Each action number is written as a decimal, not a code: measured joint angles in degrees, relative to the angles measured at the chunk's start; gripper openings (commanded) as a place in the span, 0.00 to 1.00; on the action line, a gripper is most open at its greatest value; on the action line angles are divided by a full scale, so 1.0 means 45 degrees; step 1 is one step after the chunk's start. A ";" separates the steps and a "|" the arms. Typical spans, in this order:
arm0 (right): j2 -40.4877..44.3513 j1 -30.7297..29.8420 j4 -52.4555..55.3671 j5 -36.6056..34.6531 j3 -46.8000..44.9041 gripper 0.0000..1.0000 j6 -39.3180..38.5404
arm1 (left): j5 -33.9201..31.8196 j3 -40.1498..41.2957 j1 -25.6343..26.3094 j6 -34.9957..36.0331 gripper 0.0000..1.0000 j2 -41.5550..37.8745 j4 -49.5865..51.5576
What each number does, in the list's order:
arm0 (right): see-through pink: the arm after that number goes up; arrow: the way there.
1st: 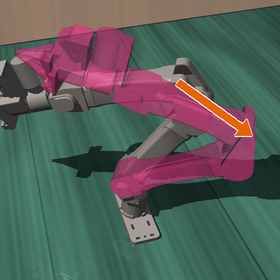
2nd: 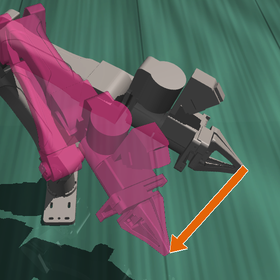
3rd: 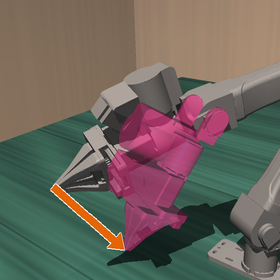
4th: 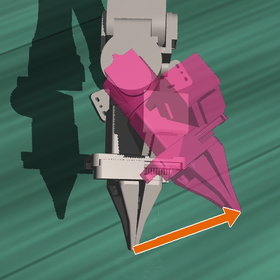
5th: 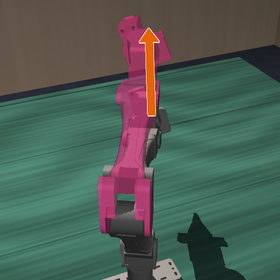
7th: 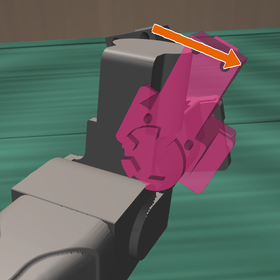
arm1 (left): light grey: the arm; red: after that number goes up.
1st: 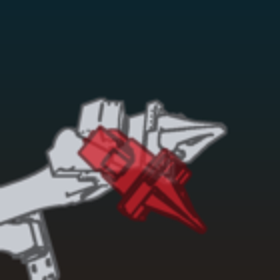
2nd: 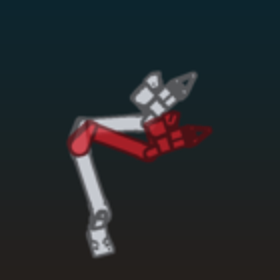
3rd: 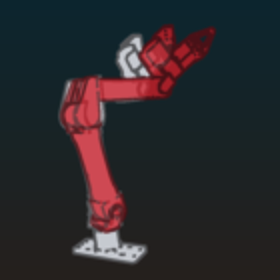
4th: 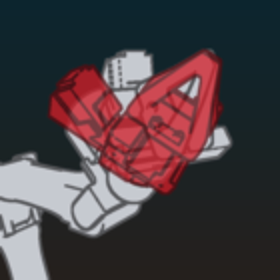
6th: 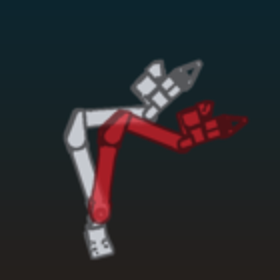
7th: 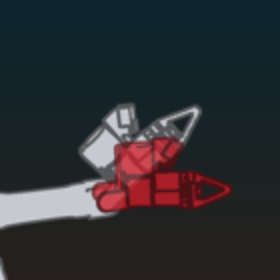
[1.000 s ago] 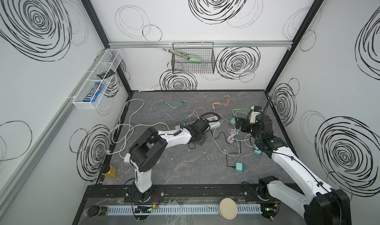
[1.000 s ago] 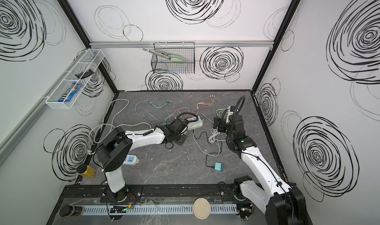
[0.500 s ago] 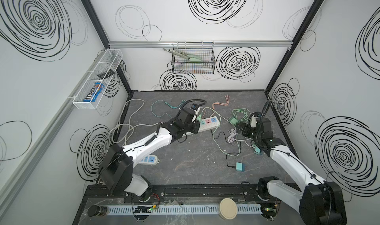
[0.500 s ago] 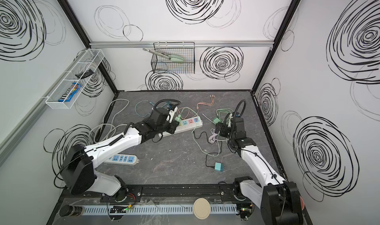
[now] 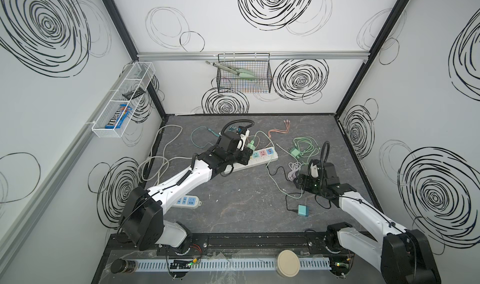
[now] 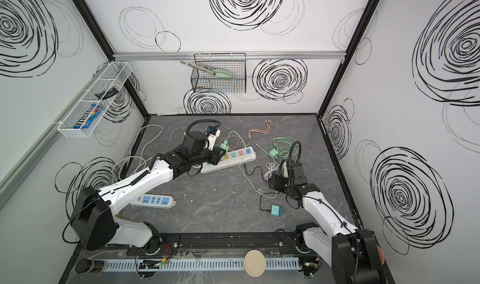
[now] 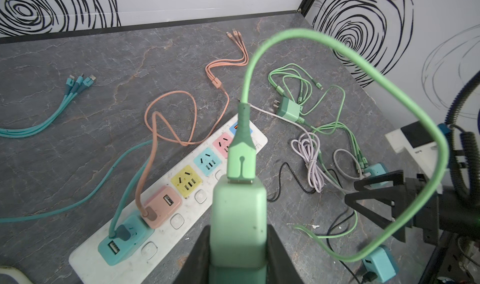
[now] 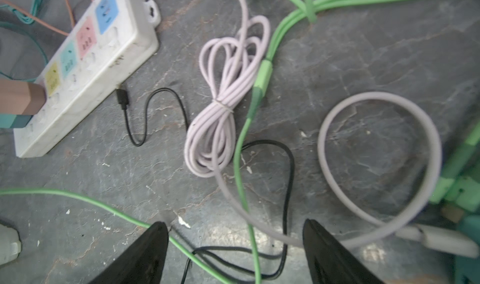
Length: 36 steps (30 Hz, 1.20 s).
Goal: Insert plugs into power strip
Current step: Pick up the power cord from the middle-right of the table.
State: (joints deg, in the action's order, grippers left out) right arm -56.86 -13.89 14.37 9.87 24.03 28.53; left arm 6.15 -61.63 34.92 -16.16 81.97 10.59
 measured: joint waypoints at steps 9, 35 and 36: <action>0.1190 -0.2215 0.0617 -0.1996 0.0121 0.68 0.0899 | 0.0102 0.0005 -0.0102 -0.0053 0.00 0.0000 0.0000; 0.2341 -0.2429 0.0272 -0.0525 0.2331 0.00 -0.0029 | 0.0223 -0.0078 -0.0646 -0.0199 0.00 -0.1088 0.0223; 0.2608 -0.2312 0.0257 -0.0306 0.2929 0.00 -0.0384 | 0.0219 -0.0267 -0.0646 -0.0185 0.00 -0.1117 0.0296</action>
State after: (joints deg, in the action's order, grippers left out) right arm -45.12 -24.29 15.53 8.49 37.21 26.81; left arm 7.14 -62.83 32.01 -16.99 76.95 11.92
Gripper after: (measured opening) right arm 0.070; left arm 0.305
